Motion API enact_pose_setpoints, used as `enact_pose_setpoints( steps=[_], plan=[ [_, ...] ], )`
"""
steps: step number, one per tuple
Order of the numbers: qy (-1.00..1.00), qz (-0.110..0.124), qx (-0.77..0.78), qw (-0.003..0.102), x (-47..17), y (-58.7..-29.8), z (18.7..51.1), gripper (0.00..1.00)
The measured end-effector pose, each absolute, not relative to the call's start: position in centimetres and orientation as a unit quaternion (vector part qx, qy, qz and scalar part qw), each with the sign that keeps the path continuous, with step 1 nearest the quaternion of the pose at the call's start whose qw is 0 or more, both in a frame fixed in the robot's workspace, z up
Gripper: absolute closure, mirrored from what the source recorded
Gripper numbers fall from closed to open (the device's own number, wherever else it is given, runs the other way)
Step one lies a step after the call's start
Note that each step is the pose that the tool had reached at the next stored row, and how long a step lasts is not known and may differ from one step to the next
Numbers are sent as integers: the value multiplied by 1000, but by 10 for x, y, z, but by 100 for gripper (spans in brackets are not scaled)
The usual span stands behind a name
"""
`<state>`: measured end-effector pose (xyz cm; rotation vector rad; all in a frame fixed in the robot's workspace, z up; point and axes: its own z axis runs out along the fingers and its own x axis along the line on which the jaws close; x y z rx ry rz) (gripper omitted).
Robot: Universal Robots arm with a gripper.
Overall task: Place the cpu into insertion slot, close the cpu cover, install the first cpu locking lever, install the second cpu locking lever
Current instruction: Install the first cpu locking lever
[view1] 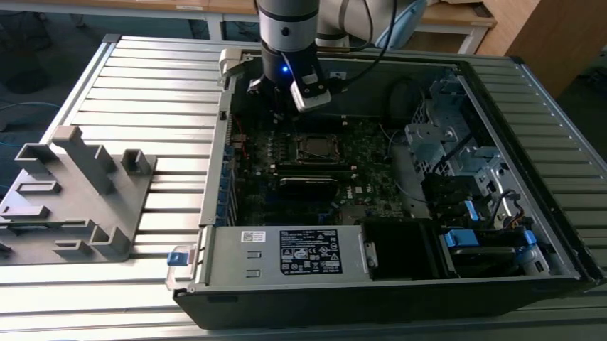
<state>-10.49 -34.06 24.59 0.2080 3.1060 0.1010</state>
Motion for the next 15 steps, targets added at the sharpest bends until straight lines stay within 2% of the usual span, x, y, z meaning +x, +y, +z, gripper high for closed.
enact_pose_setpoints(
  steps=[4, 13, 15],
  plan=[
    [996, 49, 67, 12, -105, -341, 246, 89],
    [996, 56, 67, 12, -109, -341, 246, 89],
    [995, 66, 67, 11, -109, -341, 246, 89]
  ],
)
